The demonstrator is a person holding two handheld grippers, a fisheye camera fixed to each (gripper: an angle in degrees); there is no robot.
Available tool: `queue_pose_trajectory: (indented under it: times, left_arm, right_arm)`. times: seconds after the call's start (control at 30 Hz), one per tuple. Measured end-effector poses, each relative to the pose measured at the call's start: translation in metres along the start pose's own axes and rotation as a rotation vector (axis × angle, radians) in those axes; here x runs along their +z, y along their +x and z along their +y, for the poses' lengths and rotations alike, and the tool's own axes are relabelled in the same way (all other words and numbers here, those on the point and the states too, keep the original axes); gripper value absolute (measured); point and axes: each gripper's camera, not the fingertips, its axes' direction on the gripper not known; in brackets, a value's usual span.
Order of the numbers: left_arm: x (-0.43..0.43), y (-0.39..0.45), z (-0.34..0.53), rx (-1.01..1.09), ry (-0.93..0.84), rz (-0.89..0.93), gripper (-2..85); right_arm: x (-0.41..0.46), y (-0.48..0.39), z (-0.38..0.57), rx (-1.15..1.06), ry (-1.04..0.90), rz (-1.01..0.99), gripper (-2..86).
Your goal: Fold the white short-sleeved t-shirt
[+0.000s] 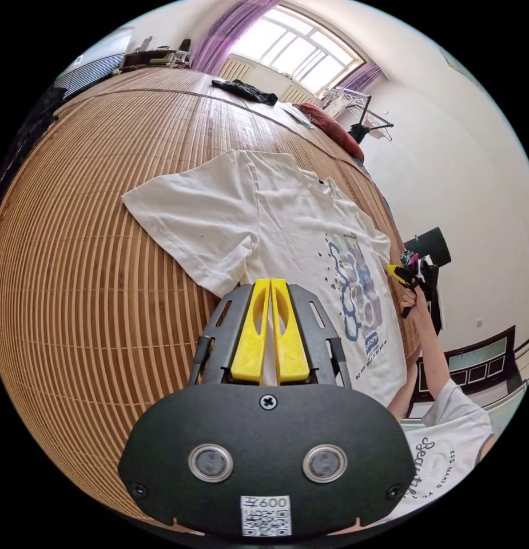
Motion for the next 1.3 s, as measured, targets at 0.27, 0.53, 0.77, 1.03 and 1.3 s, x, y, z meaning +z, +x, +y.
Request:
queue_pose_trajectory:
  times: [0.27,0.53,0.77,1.03,1.3]
  left_arm:
    - [-0.013,-0.054,-0.011,-0.044,0.023,-0.007,0.6]
    - [-0.01,-0.019,-0.006,0.151,-0.067,0.03,0.4]
    - [-0.002,-0.036,0.003,0.064,-0.081,-0.082,0.5]
    - [0.046,0.05,0.023,0.253,-0.16,-0.215,0.4]
    - [0.024,0.025,0.073,0.166,-0.038,-0.455,0.4]
  right_arm:
    - [-0.028,0.051,-0.002,0.185,0.122,0.081,-0.8]
    - [-0.012,-0.006,0.012,-0.09,0.133,0.106,-0.9]
    - [-0.012,0.012,0.022,0.033,0.052,0.335,-0.9]
    - [0.025,-0.051,0.06,-0.169,-0.013,0.223,-0.8]
    - [-0.009,-0.039,0.095,-0.155,0.019,0.483,-0.9]
